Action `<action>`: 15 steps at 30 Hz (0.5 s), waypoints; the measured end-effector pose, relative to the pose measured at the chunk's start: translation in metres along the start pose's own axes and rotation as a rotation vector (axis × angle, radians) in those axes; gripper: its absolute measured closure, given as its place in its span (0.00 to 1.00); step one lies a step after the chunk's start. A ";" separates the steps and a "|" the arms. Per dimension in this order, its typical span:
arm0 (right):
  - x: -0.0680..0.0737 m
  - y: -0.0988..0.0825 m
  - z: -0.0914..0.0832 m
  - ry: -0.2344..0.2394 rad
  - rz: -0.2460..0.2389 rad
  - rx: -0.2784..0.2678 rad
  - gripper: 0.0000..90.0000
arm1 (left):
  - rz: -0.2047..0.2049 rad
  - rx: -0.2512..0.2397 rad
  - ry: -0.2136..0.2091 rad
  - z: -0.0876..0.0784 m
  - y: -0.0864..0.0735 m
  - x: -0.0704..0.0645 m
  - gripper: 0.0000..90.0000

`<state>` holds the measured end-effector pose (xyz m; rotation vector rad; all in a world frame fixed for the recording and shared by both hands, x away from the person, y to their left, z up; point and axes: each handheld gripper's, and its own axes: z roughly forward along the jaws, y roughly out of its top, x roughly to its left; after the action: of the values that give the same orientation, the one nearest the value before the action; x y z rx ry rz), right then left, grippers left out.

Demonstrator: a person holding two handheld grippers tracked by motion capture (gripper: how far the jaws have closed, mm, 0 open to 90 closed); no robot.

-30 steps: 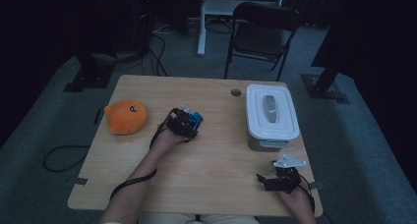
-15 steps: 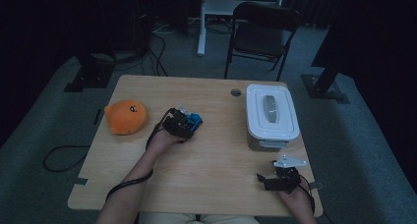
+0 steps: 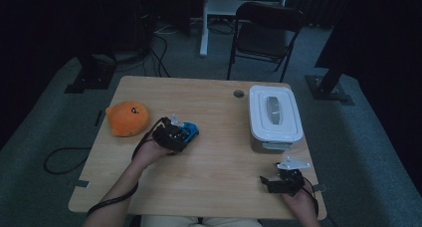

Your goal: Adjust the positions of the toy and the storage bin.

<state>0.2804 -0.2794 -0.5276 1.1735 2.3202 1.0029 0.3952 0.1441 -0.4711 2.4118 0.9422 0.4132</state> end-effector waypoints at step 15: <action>0.000 0.000 0.000 -0.002 0.002 0.000 0.15 | 0.029 0.028 0.000 -0.044 -0.055 -0.016 0.30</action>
<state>0.2806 -0.2794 -0.5276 1.1762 2.3181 1.0016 0.3342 0.1826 -0.4670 2.4532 0.9195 0.4135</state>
